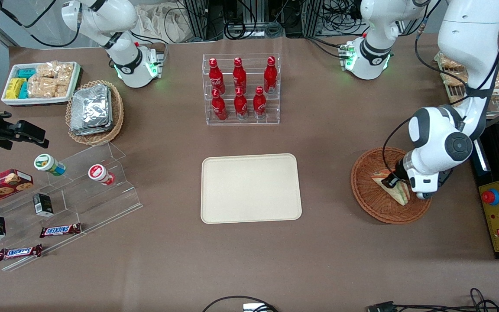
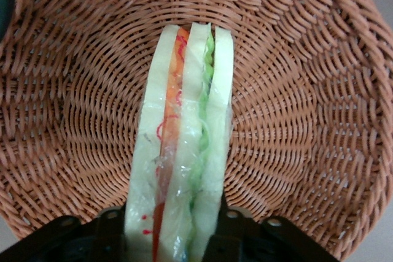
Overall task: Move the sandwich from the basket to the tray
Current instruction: 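Lower the left gripper and grasp the wrapped sandwich, lifting it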
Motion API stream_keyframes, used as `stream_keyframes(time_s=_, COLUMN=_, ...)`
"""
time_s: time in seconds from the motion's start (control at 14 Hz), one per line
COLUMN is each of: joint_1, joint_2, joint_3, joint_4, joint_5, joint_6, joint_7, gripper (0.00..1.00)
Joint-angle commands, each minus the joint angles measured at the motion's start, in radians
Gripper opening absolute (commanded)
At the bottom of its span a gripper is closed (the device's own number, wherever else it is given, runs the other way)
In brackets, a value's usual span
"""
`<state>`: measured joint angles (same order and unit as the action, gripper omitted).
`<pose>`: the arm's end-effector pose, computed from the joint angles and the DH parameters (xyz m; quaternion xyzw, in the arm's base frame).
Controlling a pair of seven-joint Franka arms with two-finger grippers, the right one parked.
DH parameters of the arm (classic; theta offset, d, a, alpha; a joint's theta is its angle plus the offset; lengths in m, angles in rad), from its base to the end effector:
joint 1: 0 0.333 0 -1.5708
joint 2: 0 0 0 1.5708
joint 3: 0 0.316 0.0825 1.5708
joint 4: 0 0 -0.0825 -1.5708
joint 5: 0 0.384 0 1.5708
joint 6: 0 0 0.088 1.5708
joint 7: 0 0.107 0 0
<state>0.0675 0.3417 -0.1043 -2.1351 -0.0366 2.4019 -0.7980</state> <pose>0.5650 -0.0209 0.2395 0.9212 0.3862 -0.0455 0.0120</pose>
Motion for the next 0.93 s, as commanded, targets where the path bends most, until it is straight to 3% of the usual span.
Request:
stream_keyframes(time_s=0.0, joint_1=0.000, joint_2=-0.015, joint_3=-0.002, joint_4=0.020, joint_5=0.017, joint_6=-0.004, joint_7=-0.026, gripper=0.00)
stream_keyframes(time_s=0.21, joint_1=-0.005, joint_2=-0.049, joint_3=-0.005, joint_4=0.088, joint_5=0.018, joint_6=-0.120, joint_7=0.014, gripper=0.00)
stream_keyframes(time_s=0.57, joint_1=-0.009, joint_2=-0.029, joint_3=-0.011, joint_4=0.436, joint_5=0.014, joint_6=-0.517, joint_7=0.247, gripper=0.00)
stream_keyframes(time_s=0.86, joint_1=-0.130, joint_2=-0.017, joint_3=-0.014, joint_4=0.587, joint_5=0.011, joint_6=-0.625, joint_7=0.322, gripper=0.00)
